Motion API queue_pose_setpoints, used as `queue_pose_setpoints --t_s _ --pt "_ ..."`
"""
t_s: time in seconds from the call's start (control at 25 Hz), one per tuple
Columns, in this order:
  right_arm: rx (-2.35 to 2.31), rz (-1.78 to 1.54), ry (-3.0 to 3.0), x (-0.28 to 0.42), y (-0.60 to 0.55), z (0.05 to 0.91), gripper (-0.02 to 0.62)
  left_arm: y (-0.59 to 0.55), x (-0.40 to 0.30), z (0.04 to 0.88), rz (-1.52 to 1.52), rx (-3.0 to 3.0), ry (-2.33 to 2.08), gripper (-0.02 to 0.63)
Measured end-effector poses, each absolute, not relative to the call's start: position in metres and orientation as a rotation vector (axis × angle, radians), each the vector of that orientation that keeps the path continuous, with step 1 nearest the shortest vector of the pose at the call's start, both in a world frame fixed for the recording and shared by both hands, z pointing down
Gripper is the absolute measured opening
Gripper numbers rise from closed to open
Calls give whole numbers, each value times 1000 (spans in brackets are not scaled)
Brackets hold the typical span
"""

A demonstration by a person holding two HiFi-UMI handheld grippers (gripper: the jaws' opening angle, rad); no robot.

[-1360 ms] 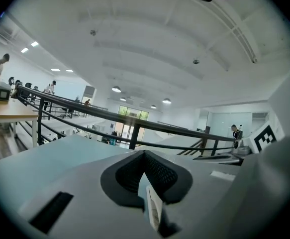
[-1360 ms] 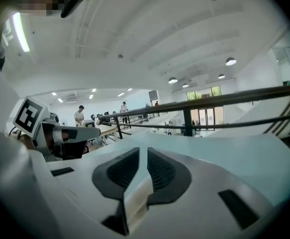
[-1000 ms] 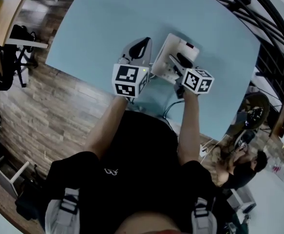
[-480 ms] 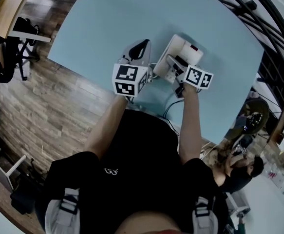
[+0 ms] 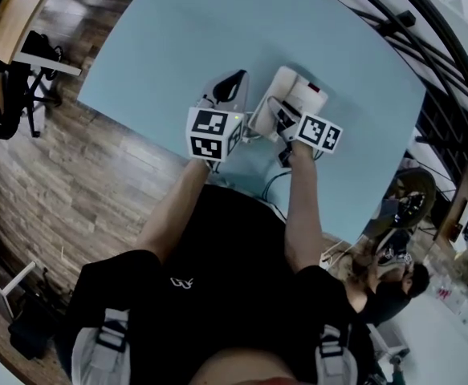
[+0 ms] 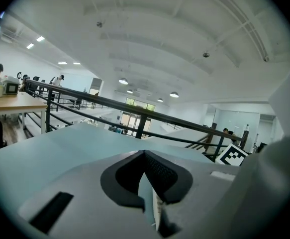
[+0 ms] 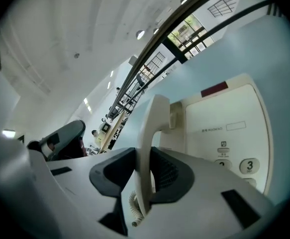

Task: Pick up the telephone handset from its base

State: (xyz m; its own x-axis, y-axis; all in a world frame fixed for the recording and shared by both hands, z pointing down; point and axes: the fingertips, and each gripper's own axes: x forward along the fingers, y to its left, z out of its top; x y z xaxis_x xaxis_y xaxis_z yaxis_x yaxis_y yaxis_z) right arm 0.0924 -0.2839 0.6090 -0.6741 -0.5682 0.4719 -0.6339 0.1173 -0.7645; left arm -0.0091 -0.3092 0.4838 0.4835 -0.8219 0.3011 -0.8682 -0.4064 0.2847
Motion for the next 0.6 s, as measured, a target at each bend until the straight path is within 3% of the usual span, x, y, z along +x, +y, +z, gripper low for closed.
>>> queue_pose_setpoints --t_s 0.24,0.6 --pt "1306 1373 -2543 100 -302 534 84 -317 1 465 119 2374 -1398 0" --pt "1519 579 -2627 135 -326 408 84 -352 25 396 -47 2452 -1420 0"
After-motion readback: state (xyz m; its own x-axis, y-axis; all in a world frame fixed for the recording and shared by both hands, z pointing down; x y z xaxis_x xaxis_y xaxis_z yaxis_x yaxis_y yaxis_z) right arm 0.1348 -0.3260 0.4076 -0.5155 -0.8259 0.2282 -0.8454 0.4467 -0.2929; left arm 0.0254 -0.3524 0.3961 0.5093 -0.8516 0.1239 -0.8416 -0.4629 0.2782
